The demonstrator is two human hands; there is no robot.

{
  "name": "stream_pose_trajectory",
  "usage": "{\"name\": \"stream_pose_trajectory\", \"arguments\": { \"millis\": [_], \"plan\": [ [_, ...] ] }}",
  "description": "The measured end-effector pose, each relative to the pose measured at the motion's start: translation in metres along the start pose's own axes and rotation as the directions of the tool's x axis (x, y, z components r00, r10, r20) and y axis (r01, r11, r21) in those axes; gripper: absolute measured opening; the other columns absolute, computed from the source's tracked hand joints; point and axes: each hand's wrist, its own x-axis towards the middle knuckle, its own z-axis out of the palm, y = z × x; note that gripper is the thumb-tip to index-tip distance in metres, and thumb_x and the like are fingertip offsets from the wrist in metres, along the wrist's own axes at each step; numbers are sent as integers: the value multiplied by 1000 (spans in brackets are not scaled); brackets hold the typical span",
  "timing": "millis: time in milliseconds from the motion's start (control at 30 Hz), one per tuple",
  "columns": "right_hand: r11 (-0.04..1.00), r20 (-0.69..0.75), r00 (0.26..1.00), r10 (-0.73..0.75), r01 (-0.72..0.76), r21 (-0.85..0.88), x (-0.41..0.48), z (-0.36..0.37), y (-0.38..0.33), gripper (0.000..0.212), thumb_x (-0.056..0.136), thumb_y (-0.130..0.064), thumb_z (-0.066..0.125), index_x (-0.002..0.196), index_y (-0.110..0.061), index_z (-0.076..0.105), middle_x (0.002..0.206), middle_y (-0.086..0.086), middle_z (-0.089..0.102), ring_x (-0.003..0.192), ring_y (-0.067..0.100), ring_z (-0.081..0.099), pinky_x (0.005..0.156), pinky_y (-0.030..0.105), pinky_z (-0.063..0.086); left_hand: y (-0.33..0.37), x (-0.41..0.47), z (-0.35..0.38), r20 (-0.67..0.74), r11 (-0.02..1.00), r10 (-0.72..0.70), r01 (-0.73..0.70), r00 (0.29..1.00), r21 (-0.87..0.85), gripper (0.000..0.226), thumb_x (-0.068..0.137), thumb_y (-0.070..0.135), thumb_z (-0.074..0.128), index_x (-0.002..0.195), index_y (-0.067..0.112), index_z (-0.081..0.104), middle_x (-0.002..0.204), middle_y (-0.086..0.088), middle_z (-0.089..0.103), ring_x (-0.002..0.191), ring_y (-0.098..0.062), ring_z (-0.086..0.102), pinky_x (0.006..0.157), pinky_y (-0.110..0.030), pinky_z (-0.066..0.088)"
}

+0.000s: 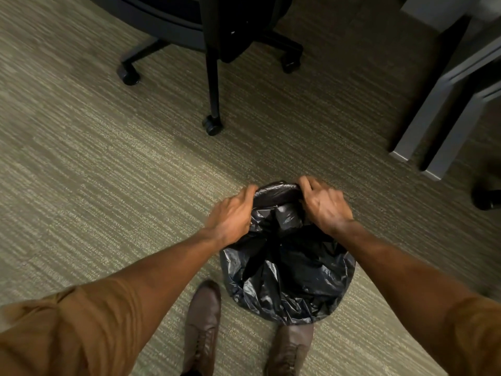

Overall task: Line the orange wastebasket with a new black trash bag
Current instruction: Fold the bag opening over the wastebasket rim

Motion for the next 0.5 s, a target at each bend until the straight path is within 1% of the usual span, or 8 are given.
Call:
{"name": "stream_pose_trajectory", "arguments": {
  "millis": [100, 167, 233, 300, 333, 400, 433, 500],
  "plan": [
    [998, 20, 1000, -19, 21, -61, -2, 4, 1, 47, 93, -7, 68, 129, -18, 39, 121, 10, 61, 96, 35, 70, 72, 54, 57, 1, -1, 3, 16, 1000, 19, -19, 1000, 15, 73, 95, -13, 54, 154, 18, 24, 113, -14, 65, 49, -6, 45, 35, -19, 26],
    [998, 27, 999, -34, 36, -59, -4, 5, 2, 49, 97, -12, 66, 136, -17, 36, 126, 11, 56, 102, 36, 69, 74, 56, 58, 1, -1, 4, 43, 998, 32, -35, 999, 51, 80, 94, -15, 54, 158, 17, 18, 129, -21, 60, 56, -9, 50, 40, -20, 31],
    [1000, 26, 1000, -10, 10, 3, -6, 0, 3, 62, 99, -29, 67, 147, -17, 29, 133, 13, 51, 109, 38, 67, 81, 56, 59, 2, -2, 4, 44, 992, 40, -45, 998, 120, 89, 95, -11, 58, 165, 13, 10, 154, -26, 45, 85, -23, 67, 54, -24, 53],
    [999, -69, 997, 35, -34, 26, -13, -7, 4, 79, 97, -50, 67, 155, -12, 29, 134, 18, 53, 109, 38, 65, 89, 54, 58, 6, -5, 3, -19, 980, 42, -37, 999, 197, 85, 104, 11, 62, 168, 6, 7, 166, -26, 31, 125, -36, 63, 80, -32, 64],
    [998, -152, 986, 67, -63, 28, -18, -11, 4, 83, 97, -56, 65, 155, -9, 31, 131, 20, 55, 108, 37, 64, 91, 53, 56, 8, -6, 2, -70, 966, 44, -25, 997, 256, 81, 107, 25, 59, 168, 2, 10, 168, -26, 29, 136, -39, 57, 89, -38, 65],
    [985, -263, 952, 158, -131, 116, -36, -16, 5, 82, 97, -57, 64, 154, -7, 34, 128, 20, 56, 109, 35, 61, 91, 52, 56, 17, -13, -1, -133, 943, 43, 4, 990, 334, 86, 106, 41, 57, 167, -5, 17, 173, -29, 26, 146, -42, 47, 106, -49, 59],
    [965, -271, 937, 221, -170, 198, -48, -16, 6, 80, 97, -54, 66, 155, -9, 34, 130, 19, 56, 111, 34, 61, 87, 49, 58, 21, -17, -1, -135, 942, 29, 18, 990, 335, 89, 104, 41, 60, 167, -5, 18, 174, -30, 23, 149, -43, 44, 109, -51, 57],
    [890, -234, 896, 378, -282, 359, -74, -13, 7, 77, 94, -46, 71, 153, -13, 35, 136, 16, 57, 116, 31, 62, 82, 45, 60, 27, -28, 1, -101, 955, -15, 44, 995, 294, 97, 97, 27, 69, 168, -3, 10, 177, -31, 11, 153, -44, 39, 108, -51, 58]
  ]
}}
